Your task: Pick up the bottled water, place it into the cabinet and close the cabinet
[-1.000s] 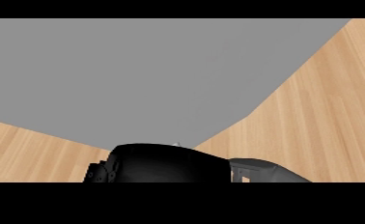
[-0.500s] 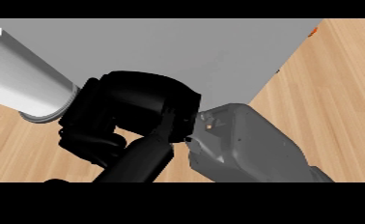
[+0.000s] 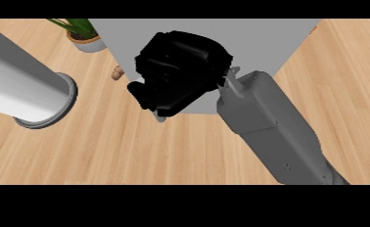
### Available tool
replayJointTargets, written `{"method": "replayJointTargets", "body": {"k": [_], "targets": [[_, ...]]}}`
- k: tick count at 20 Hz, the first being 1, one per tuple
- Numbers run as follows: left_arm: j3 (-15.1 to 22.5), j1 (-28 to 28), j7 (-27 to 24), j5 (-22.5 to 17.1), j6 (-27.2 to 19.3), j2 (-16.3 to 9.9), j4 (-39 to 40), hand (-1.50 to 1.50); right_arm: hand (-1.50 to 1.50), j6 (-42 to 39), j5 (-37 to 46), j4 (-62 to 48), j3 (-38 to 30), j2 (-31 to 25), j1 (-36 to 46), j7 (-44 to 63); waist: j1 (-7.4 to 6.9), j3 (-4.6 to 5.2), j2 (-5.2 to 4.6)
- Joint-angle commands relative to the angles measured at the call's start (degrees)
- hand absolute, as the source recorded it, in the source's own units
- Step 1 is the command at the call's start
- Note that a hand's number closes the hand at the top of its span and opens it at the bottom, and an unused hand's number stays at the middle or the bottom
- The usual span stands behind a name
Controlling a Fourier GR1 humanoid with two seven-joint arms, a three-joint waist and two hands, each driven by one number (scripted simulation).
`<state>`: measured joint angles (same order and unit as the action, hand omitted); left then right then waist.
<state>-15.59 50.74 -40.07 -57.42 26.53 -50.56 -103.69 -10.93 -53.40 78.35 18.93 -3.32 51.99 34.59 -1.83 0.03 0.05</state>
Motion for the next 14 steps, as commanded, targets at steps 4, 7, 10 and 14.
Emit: {"method": "replayJointTargets", "body": {"k": [4,7,10,14], "targets": [[0.02,-1.76,1.08,2.12,2.49,3.92,-1.13,-1.5,1.5,-6.85,6.23,-9.78,-5.49,-1.83,2.34,-8.85,0.4,-0.02,-0.27],[-2.21,-2.11,2.75,-0.16,3.67,3.04,-0.19,-1.5,1.5,-8.18,11.65,-12.88,-5.13,-1.28,2.74,-14.55,0.13,-0.02,-0.46],[-4.37,-0.48,4.38,-1.28,4.37,3.23,-1.62,-1.5,1.5,-6.28,10.69,-11.57,-7.62,-2.67,6.25,-11.95,0.31,-0.04,-0.12],[-1.92,-3.12,4.64,1.48,3.38,4.9,-1.9,-1.5,-1.5,-5.15,14.0,-15.87,-10.05,-1.91,10.11,-16.68,-0.49,0.03,-0.47]]}}
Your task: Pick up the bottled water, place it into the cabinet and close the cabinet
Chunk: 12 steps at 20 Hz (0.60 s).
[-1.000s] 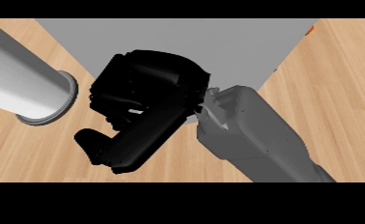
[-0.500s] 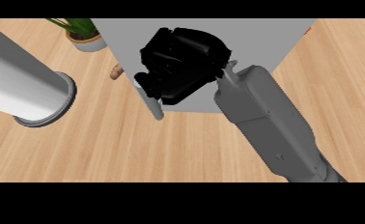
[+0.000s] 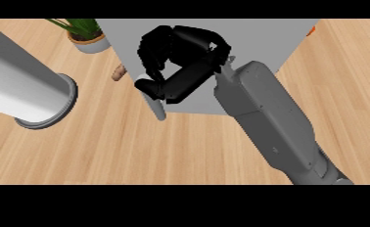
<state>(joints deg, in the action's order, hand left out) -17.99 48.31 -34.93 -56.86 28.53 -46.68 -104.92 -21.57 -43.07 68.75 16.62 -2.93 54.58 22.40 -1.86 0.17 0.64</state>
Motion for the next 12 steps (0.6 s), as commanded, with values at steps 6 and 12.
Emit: {"method": "replayJointTargets", "body": {"k": [6,12], "targets": [[-0.28,-1.26,1.53,0.58,-0.54,1.47,-1.77,-1.5,-1.5,7.08,6.86,-4.09,-9.28,-4.8,8.31,-6.78,0.14,-0.17,-1.02],[1.28,-4.12,2.83,2.01,-0.15,1.54,-1.1,-1.5,-1.5,10.58,8.94,-5.61,-9.15,-2.57,9.68,-7.7,0.13,-0.11,-1.25]]}}
